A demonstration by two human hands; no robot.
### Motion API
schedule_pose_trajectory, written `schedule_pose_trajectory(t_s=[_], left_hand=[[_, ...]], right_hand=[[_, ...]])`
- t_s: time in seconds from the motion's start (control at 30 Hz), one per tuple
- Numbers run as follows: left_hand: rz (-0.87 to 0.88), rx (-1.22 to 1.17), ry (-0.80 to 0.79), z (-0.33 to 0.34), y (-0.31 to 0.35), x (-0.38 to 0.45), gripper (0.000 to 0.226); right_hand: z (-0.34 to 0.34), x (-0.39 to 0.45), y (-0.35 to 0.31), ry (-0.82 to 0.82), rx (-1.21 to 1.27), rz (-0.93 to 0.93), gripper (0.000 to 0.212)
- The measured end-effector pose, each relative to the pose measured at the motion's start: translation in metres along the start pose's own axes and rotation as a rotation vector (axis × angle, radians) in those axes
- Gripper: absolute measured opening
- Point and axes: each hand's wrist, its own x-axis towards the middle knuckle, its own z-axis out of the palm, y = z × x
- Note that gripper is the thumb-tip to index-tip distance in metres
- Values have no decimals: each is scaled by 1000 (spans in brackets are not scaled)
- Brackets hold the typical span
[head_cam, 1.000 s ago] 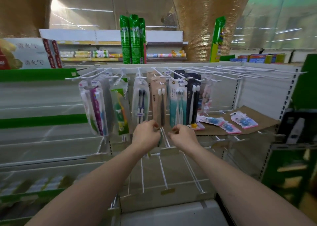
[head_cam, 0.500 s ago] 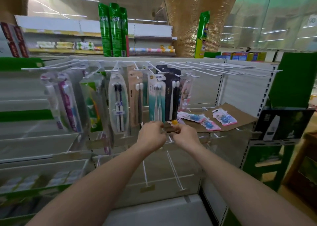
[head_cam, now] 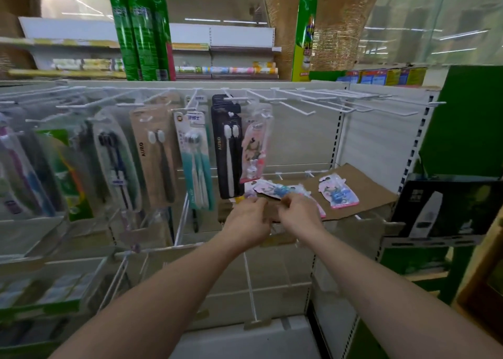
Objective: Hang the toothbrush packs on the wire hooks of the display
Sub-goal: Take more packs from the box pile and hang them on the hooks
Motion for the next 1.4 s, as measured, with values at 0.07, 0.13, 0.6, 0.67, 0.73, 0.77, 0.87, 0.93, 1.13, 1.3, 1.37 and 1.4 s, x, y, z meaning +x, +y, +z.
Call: schedule_pose_trajectory(t_s=[0.07,0.13,0.6,0.67,0.73,0.77,0.87,0.93,1.13,1.3,1.37,1.4], left_hand=[[-36,30,-15,7,10,14,43],[-80,81,-36,13,15,26,46],[-341,235,-69,38,20,61,58],[-331,202,-61,37,22,61,49],[-312,216,-43,36,26,61,39],[-301,228,-30,35,28,61,36],[-275,225,-8,30,33,63,26],[-262,211,15,29,36,65,25],[-241,60,108,35,42,72,28],[-229,-99,212,41,49,76,28],[-312,-125,160,40,54,76,33],[-360,-130,132,39,55,76,33]], right_hand=[[-5,16,8,28,-4,-11,34],[-9,31,13,24,-28,-25,34],[7,98,26,-188,-108,-138,34],[8,101,26,-198,-95,-136,25],[10,105,27,-188,-45,-128,23],[10,106,27,-174,-26,-124,27],[8,107,25,-140,32,-104,28],[6,108,27,-122,80,-92,28],[-14,101,37,-53,129,-38,35],[-29,96,50,-16,-12,-5,47],[-33,95,56,-47,-38,6,50],[-35,94,59,-78,-45,16,51]])
